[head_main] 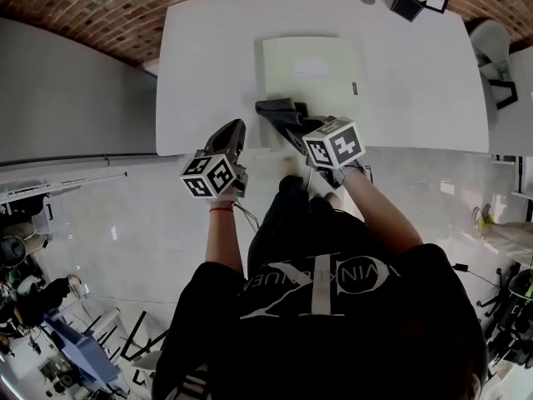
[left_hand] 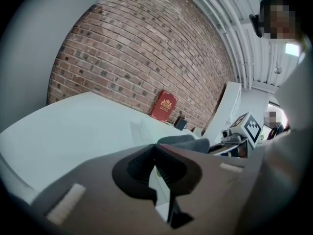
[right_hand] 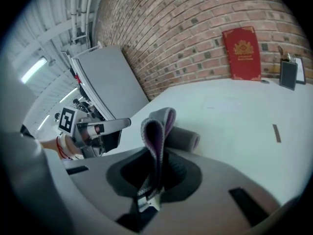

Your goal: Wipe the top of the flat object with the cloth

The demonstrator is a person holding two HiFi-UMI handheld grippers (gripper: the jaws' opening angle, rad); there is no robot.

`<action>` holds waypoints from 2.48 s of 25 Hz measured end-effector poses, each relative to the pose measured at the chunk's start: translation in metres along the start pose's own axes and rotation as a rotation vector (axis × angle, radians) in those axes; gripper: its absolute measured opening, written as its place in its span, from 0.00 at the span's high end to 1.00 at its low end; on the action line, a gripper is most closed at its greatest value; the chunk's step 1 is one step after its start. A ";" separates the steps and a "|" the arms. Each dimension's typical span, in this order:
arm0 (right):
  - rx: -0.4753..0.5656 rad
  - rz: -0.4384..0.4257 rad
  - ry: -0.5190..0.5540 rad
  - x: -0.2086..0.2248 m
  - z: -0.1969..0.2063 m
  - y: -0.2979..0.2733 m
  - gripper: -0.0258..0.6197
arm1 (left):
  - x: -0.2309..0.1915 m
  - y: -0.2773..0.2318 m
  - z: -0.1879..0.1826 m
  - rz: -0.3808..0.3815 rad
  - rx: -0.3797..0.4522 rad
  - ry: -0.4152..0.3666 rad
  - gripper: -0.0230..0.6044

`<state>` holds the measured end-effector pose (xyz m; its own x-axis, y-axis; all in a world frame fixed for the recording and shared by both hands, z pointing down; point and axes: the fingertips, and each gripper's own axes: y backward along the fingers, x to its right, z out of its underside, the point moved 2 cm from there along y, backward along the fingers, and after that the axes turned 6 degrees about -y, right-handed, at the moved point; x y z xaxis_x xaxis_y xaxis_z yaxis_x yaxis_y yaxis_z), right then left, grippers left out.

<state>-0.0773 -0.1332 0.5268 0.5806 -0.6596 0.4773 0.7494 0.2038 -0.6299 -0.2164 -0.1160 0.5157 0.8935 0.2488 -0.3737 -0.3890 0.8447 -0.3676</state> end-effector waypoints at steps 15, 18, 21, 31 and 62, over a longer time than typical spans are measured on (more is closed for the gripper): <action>0.107 0.162 -0.128 0.062 0.023 0.063 0.88 | 0.026 -0.028 -0.006 0.051 -0.020 -0.042 0.94; 0.131 0.190 -0.159 0.075 0.029 0.077 0.88 | 0.035 -0.036 -0.008 0.071 -0.026 -0.055 0.94; 0.152 0.215 -0.183 0.087 0.035 0.091 0.88 | 0.045 -0.044 -0.011 0.087 -0.024 -0.065 0.94; 0.192 0.283 -0.217 0.114 0.049 0.124 0.88 | 0.067 -0.061 -0.017 0.117 -0.021 -0.094 0.94; 0.559 0.355 0.114 0.105 -0.093 0.201 0.88 | 0.070 -0.019 -0.112 -0.040 0.245 -0.276 0.94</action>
<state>0.1044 -0.2285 0.3934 0.8082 -0.5491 0.2127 0.5887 0.7463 -0.3107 -0.1721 -0.1674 0.4014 0.9468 0.3035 -0.1068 -0.3171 0.9365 -0.1498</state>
